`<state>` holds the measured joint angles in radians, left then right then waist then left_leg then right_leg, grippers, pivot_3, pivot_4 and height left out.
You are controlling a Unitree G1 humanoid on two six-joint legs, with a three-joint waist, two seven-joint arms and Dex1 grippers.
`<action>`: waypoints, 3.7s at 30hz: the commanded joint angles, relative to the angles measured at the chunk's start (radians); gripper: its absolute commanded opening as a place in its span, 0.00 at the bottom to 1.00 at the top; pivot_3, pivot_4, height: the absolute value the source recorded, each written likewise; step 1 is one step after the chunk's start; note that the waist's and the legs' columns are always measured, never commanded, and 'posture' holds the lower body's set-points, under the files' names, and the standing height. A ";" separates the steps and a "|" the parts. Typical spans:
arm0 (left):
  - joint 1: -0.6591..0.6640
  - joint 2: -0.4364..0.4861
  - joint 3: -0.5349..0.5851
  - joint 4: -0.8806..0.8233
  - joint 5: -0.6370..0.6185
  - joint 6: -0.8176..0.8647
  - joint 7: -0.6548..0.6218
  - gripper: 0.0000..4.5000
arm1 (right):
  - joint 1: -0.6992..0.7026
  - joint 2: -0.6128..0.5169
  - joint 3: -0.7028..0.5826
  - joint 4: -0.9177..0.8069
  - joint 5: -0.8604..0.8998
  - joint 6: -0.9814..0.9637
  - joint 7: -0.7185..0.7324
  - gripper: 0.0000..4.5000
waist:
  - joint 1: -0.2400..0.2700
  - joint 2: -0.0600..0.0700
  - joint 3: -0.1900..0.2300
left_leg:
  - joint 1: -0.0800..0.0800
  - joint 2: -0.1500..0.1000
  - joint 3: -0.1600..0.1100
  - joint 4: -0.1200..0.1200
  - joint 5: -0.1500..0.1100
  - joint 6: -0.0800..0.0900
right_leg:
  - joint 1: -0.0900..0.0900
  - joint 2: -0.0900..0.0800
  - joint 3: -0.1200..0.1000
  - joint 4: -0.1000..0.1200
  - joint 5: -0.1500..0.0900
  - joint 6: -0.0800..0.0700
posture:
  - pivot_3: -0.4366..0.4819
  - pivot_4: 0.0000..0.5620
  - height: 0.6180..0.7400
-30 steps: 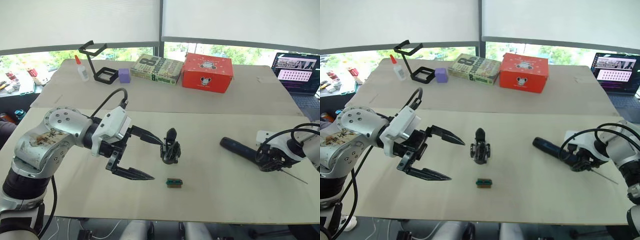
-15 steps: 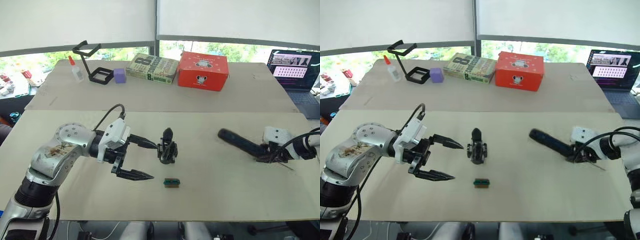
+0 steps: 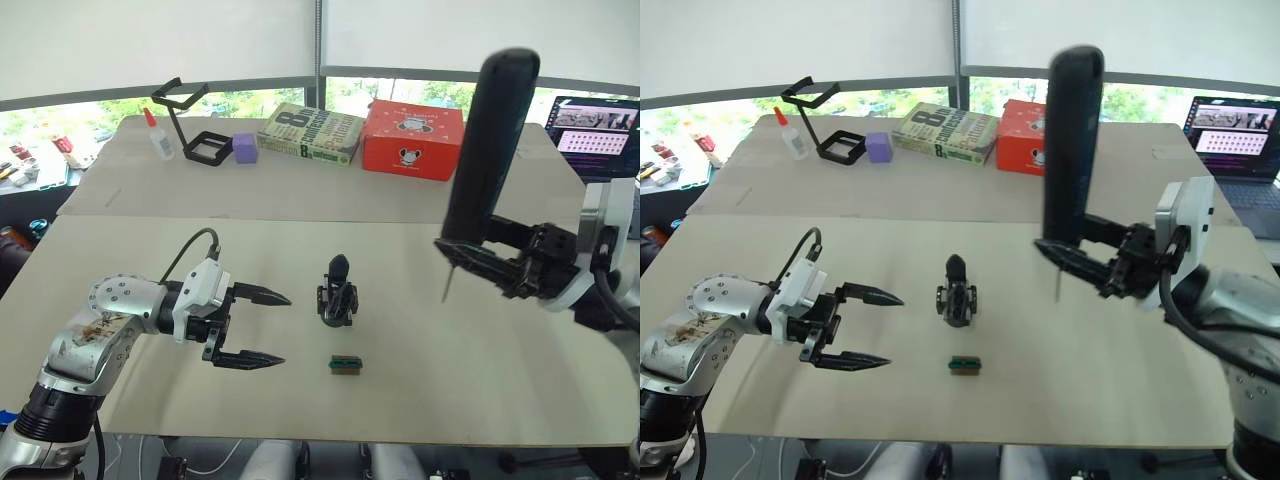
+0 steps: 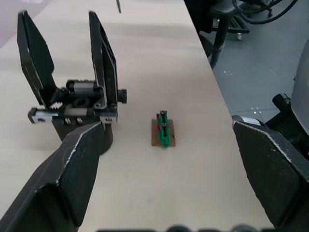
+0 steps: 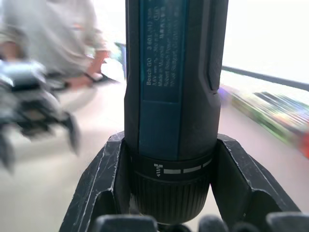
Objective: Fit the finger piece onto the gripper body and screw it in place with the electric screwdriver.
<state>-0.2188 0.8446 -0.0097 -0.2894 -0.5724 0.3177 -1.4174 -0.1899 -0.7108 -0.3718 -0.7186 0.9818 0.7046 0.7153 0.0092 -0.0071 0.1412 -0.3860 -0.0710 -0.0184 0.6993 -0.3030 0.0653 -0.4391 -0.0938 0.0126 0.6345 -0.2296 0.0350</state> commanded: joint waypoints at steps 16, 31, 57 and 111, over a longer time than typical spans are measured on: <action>-0.011 -0.116 -0.156 0.036 0.138 -0.191 -0.006 1.00 | 0.005 0.171 0.392 0.037 -0.265 -0.318 0.200 0.42 | 0.002 0.000 0.000 | 0.001 -0.002 0.001 0.004 -0.001 0.003 | 0.002 0.003 -0.006 -0.001 0.000 0.000 | 0.48 0.27 1.00; -0.053 -0.136 -0.185 0.082 0.164 -0.203 -0.012 1.00 | 0.074 0.190 0.426 0.032 -0.318 -0.341 0.175 0.42 | 0.001 0.000 0.000 | 0.001 -0.002 0.001 0.004 -0.001 0.003 | 0.002 0.004 -0.006 -0.001 0.000 0.000 | 0.48 0.27 1.00; -0.062 -0.153 -0.196 0.098 0.180 -0.194 -0.002 1.00 | 0.101 0.185 0.432 0.047 -0.361 -0.352 0.188 0.42 | 0.001 0.000 0.000 | 0.001 -0.002 0.001 0.004 -0.001 0.003 | 0.002 0.005 -0.006 0.000 0.000 0.000 | 0.48 0.27 1.00; -0.075 -0.155 -0.213 0.096 0.185 -0.185 0.003 1.00 | 0.103 0.170 0.459 0.089 -0.406 -0.392 0.212 0.42 | 0.001 0.000 0.000 | 0.001 -0.002 0.001 0.005 -0.001 0.003 | 0.002 0.005 -0.006 0.000 0.000 0.000 | 0.48 0.27 1.00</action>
<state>-0.2776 0.6944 -0.2179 -0.1815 -0.3862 0.1350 -1.4162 -0.0763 -0.5415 0.1039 -0.5963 0.5619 0.3541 0.9175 0.0106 -0.0076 0.1411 -0.3850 -0.0729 -0.0174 0.7042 -0.3042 0.0678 -0.4371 -0.0889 0.0069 0.6345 -0.2292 0.0349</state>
